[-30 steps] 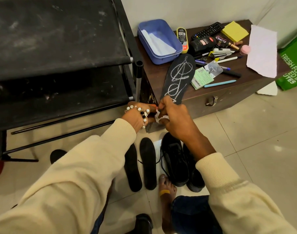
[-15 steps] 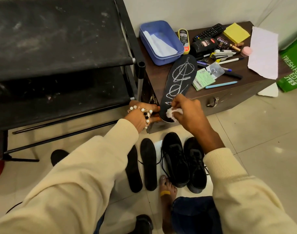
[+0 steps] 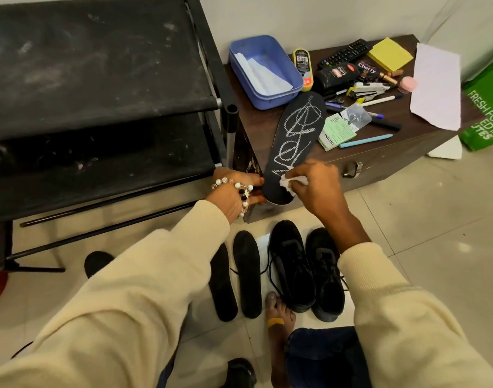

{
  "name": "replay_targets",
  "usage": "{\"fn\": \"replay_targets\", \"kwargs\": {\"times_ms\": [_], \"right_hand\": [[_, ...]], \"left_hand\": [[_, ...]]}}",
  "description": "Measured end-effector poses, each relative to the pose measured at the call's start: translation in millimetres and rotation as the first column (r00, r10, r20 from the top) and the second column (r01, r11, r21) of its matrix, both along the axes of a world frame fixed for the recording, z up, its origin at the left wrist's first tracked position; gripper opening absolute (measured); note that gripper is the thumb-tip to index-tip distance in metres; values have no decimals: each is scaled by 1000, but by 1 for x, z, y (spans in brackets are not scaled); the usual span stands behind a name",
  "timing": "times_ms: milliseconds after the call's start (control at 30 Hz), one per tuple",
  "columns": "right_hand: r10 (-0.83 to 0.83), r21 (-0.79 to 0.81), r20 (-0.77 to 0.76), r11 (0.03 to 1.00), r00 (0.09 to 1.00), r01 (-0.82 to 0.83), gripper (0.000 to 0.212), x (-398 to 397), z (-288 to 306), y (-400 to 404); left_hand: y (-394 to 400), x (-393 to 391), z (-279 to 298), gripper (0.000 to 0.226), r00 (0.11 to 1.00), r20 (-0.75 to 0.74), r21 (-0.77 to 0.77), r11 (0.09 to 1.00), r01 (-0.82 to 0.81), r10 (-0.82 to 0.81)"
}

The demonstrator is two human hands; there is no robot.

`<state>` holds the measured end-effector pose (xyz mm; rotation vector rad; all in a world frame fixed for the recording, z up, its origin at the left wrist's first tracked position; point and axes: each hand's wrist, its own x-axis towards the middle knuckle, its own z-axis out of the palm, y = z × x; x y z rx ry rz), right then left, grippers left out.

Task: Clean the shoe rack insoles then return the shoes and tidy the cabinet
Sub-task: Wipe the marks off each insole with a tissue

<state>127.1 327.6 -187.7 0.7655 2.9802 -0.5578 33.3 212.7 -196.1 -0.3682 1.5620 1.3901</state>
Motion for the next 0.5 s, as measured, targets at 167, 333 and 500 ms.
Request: {"fn": "replay_targets", "kwargs": {"times_ms": [167,333,500], "right_hand": [[15,32,3,999,1000,-15,26,-5,-8,-5],[-15,57,-27,998,1000,16,27,-6,-12,-8],[96,43,-31,995,995,-94,27,-9,-9,-15]], "left_hand": [[-1,-3,0,5,997,-37,-36,997,-67,65],[-3,-1,3,10,998,-19,-31,998,63,-63],[-5,1,0,19,997,-71,-6,1000,27,-27]]}}
